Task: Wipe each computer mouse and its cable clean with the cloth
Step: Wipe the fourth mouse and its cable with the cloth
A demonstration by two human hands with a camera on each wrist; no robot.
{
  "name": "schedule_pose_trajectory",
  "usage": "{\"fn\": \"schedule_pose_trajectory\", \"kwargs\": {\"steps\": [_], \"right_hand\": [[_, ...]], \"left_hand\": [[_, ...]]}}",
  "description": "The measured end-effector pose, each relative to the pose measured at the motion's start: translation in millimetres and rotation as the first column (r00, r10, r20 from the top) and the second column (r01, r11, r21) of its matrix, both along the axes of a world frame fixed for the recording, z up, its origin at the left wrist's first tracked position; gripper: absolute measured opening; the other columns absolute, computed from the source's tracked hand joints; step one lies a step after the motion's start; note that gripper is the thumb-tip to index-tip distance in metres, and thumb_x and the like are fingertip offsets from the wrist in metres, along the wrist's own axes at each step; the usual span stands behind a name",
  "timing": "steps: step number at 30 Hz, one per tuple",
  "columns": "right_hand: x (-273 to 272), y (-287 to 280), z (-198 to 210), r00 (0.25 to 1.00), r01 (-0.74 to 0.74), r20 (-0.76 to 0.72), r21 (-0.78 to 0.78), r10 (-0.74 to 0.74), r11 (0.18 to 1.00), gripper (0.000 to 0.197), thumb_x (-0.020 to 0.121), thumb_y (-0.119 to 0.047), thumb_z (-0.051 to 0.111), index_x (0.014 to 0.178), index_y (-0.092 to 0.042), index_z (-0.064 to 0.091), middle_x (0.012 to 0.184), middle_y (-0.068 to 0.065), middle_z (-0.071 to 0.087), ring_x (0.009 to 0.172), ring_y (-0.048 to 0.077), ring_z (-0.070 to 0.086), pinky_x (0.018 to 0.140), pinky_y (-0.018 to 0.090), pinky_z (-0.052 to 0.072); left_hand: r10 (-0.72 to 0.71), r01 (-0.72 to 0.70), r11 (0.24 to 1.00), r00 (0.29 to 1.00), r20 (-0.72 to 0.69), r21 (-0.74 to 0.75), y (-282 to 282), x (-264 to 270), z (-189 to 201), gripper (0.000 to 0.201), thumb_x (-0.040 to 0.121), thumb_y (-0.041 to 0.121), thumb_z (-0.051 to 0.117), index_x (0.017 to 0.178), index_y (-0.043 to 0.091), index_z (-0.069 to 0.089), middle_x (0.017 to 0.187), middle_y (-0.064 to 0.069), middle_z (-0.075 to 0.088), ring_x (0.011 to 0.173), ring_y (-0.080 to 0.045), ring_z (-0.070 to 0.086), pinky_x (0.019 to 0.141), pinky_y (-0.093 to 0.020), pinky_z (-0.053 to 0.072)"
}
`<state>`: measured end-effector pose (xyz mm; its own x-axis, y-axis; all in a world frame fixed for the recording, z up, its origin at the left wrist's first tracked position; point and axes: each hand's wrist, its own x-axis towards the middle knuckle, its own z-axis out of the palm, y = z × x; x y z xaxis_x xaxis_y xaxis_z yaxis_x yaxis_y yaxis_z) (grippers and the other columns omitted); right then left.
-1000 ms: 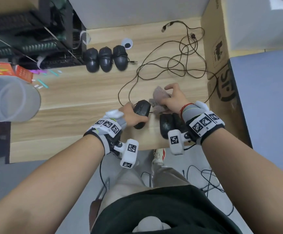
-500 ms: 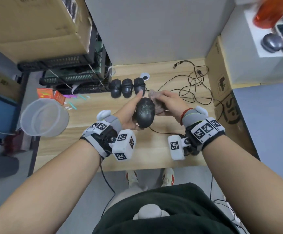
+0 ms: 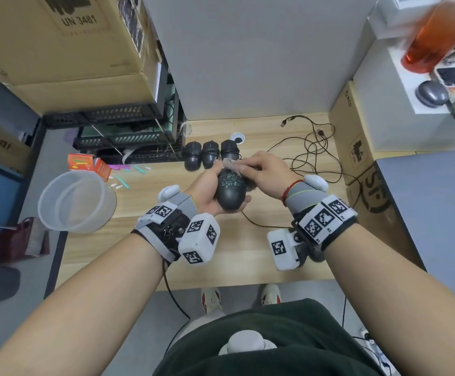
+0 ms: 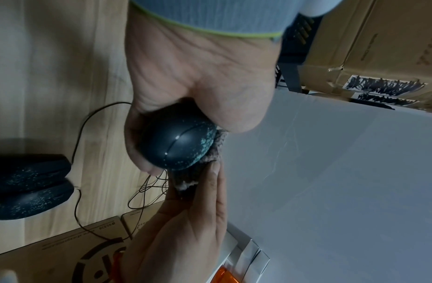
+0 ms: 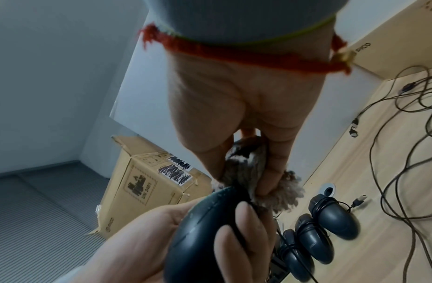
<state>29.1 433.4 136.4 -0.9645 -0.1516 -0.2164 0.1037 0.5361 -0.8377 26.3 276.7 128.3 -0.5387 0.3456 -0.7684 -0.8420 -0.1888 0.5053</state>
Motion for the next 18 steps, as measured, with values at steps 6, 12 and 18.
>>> {"fn": "schedule_pose_trajectory", "kwargs": {"steps": [6, 12, 18], "right_hand": [[6.2, -9.4, 8.8, 0.99, -0.121, -0.085, -0.068, 0.115, 0.99, 0.019, 0.085, -0.025, 0.075, 0.103, -0.031, 0.076, 0.099, 0.01, 0.054, 0.078, 0.019, 0.062, 0.079, 0.031, 0.053], [-4.2, -13.4, 12.1, 0.993, 0.044, -0.112, 0.039, -0.039, 0.998, 0.017, 0.088, -0.028, 0.071, 0.103, -0.031, 0.076, 0.076, -0.008, 0.051, 0.075, 0.012, 0.059, 0.069, 0.012, 0.041], [11.2, -25.0, 14.2, 0.98, -0.128, -0.159, -0.047, 0.119, 0.991, 0.02, 0.079, -0.025, 0.081, 0.1, -0.026, 0.078, 0.088, 0.002, 0.051, 0.078, 0.013, 0.059, 0.078, 0.027, 0.051]], "left_hand": [[0.014, -0.014, 1.0, 1.0, -0.001, 0.012, -13.1, -8.0, -0.1, 0.081, 0.1, 0.072, 0.012, 0.114, 0.012, 0.065, 0.082, -0.017, 0.068, 0.063, -0.027, 0.061, 0.062, -0.03, 0.051], [-0.022, 0.022, 1.0, 0.998, -0.064, -0.011, -12.3, -5.1, 4.5, 0.077, 0.102, 0.067, 0.01, 0.109, 0.012, 0.062, 0.076, -0.018, 0.068, 0.063, -0.027, 0.059, 0.061, -0.03, 0.045], [0.011, -0.012, 1.0, 0.999, -0.036, -0.009, -22.1, -16.6, 1.2, 0.096, 0.094, 0.078, 0.005, 0.112, 0.006, 0.064, 0.093, -0.02, 0.07, 0.065, -0.033, 0.066, 0.063, -0.033, 0.05]]}}
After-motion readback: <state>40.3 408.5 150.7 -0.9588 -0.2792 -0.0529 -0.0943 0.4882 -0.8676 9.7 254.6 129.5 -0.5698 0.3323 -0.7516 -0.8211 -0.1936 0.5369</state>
